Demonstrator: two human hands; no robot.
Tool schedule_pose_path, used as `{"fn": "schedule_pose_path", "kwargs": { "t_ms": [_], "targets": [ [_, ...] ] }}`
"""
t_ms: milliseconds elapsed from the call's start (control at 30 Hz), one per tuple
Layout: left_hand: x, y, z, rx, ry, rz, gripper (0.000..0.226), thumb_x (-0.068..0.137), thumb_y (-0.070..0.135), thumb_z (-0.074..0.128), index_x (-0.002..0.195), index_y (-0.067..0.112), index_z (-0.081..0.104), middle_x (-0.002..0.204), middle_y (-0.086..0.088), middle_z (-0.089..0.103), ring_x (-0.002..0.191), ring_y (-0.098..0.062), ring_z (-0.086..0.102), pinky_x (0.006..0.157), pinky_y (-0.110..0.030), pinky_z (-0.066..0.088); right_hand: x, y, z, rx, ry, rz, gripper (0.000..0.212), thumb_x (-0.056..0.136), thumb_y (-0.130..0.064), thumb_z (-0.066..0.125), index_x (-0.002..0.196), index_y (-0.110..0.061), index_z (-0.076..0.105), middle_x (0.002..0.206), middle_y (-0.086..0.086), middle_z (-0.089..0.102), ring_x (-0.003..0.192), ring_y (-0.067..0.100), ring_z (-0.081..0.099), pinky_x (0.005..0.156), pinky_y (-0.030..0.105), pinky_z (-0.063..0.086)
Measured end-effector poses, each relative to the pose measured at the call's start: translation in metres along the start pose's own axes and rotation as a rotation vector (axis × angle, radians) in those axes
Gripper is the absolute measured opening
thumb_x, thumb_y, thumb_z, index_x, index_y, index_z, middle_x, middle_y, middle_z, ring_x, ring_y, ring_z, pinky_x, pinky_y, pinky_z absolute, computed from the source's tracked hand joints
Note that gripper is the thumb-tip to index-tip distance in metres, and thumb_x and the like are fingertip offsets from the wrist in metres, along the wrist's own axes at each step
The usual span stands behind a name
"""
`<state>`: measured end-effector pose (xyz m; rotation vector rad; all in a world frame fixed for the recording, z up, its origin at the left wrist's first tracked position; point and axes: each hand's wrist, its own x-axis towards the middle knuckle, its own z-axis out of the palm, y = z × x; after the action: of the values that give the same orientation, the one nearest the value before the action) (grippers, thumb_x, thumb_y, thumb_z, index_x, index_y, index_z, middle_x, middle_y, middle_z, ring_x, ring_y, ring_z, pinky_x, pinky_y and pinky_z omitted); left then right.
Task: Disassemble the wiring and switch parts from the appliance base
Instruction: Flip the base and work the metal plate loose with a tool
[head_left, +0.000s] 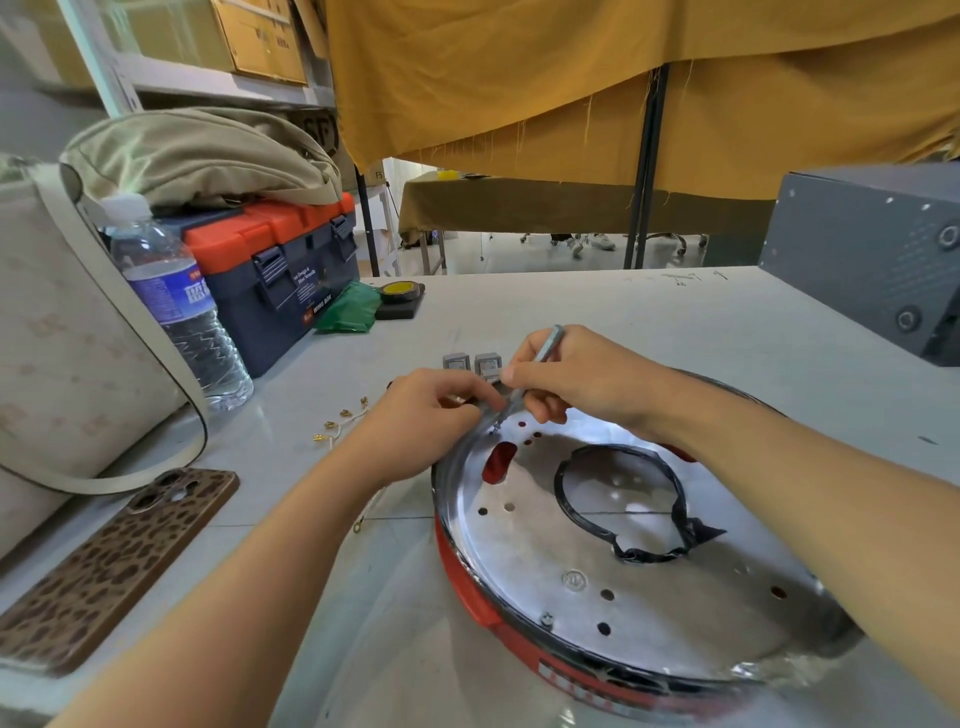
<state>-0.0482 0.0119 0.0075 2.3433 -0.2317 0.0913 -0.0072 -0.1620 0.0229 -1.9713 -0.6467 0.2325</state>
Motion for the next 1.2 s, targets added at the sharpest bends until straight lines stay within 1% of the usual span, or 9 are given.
{"fn": "schedule_pose_path", "kwargs": {
  "t_ms": [133, 200, 367, 467, 533, 733, 867, 1033, 1200],
  "targets": [
    [0.0012, -0.0026, 0.0004, 0.040, -0.002, -0.001, 0.029, 0.084, 0.014, 0.052, 0.084, 0.038, 0.069, 0.086, 0.006, 0.069, 0.076, -0.018, 0.064, 0.062, -0.030, 0.055, 0.0004, 0.0019, -0.0029, 0.020, 0.016, -0.029, 0.018, 0.090, -0.011, 0.061, 0.073, -0.008, 0.065, 0.051, 0.000, 0.058, 0.051, 0.008, 0.052, 0.050, 0.016, 0.043],
    [0.0024, -0.0022, 0.0003, 0.079, -0.028, 0.000, 0.029, 0.083, 0.015, 0.053, 0.080, 0.041, 0.066, 0.086, 0.012, 0.065, 0.073, -0.012, 0.061, 0.060, -0.023, 0.049, 0.0004, 0.0023, -0.0035, 0.033, 0.029, -0.038, 0.018, 0.089, -0.015, 0.064, 0.073, -0.008, 0.068, 0.054, 0.000, 0.059, 0.053, 0.008, 0.053, 0.052, 0.017, 0.044],
    [0.0049, -0.0003, -0.0016, 0.205, -0.065, 0.005, 0.028, 0.084, 0.020, 0.055, 0.075, 0.047, 0.059, 0.082, 0.022, 0.058, 0.070, -0.002, 0.056, 0.054, -0.015, 0.040, -0.0021, -0.0003, -0.0009, -0.002, 0.028, -0.068, 0.028, 0.092, -0.027, 0.060, 0.071, -0.010, 0.068, 0.069, 0.013, 0.061, 0.056, 0.009, 0.049, 0.056, 0.020, 0.042],
    [0.0065, -0.0002, -0.0016, 0.251, -0.070, 0.013, 0.023, 0.085, 0.022, 0.056, 0.081, 0.044, 0.060, 0.084, 0.013, 0.061, 0.070, -0.005, 0.056, 0.055, -0.016, 0.044, -0.0038, -0.0017, -0.0019, -0.028, 0.003, -0.039, 0.028, 0.096, -0.024, 0.054, 0.076, -0.009, 0.066, 0.049, -0.001, 0.054, 0.046, 0.006, 0.046, 0.054, 0.019, 0.041],
    [0.0068, 0.0000, -0.0013, 0.263, -0.075, 0.008, 0.021, 0.085, 0.022, 0.056, 0.085, 0.043, 0.060, 0.085, 0.011, 0.060, 0.072, -0.005, 0.055, 0.056, -0.017, 0.046, -0.0045, -0.0017, -0.0018, -0.012, -0.020, -0.016, 0.024, 0.097, -0.019, 0.052, 0.080, -0.008, 0.064, 0.045, -0.003, 0.054, 0.042, 0.006, 0.046, 0.050, 0.017, 0.042],
    [0.0077, 0.0015, -0.0001, 0.304, -0.077, 0.008, 0.019, 0.086, 0.023, 0.056, 0.089, 0.041, 0.060, 0.082, 0.018, 0.054, 0.072, -0.005, 0.054, 0.055, -0.017, 0.044, -0.0059, -0.0018, -0.0029, 0.017, -0.010, -0.019, 0.021, 0.094, -0.011, 0.054, 0.078, -0.005, 0.067, 0.051, 0.002, 0.058, 0.048, 0.006, 0.052, 0.052, 0.016, 0.046],
    [0.0078, 0.0012, 0.0004, 0.315, -0.074, 0.008, 0.020, 0.087, 0.021, 0.055, 0.088, 0.041, 0.059, 0.080, 0.016, 0.055, 0.070, -0.005, 0.053, 0.053, -0.017, 0.040, -0.0059, -0.0020, -0.0021, 0.000, -0.002, -0.042, 0.028, 0.094, -0.023, 0.057, 0.074, -0.009, 0.070, 0.052, -0.002, 0.055, 0.053, 0.007, 0.050, 0.056, 0.019, 0.045],
    [0.0078, 0.0016, 0.0010, 0.306, -0.064, 0.012, 0.019, 0.088, 0.023, 0.055, 0.089, 0.040, 0.061, 0.080, 0.017, 0.057, 0.072, -0.005, 0.054, 0.054, -0.016, 0.039, -0.0058, -0.0028, -0.0012, -0.060, 0.005, -0.041, 0.041, 0.098, -0.033, 0.049, 0.067, -0.015, 0.069, 0.044, -0.011, 0.048, 0.050, 0.004, 0.043, 0.059, 0.022, 0.042],
    [0.0074, 0.0026, 0.0007, 0.326, -0.064, 0.009, 0.016, 0.090, 0.025, 0.054, 0.091, 0.039, 0.061, 0.088, 0.009, 0.060, 0.072, -0.006, 0.054, 0.056, -0.017, 0.044, -0.0068, -0.0019, -0.0018, -0.024, -0.026, -0.002, 0.030, 0.100, -0.022, 0.046, 0.084, -0.008, 0.067, 0.046, -0.005, 0.053, 0.045, 0.005, 0.045, 0.051, 0.019, 0.042]
  ]
}}
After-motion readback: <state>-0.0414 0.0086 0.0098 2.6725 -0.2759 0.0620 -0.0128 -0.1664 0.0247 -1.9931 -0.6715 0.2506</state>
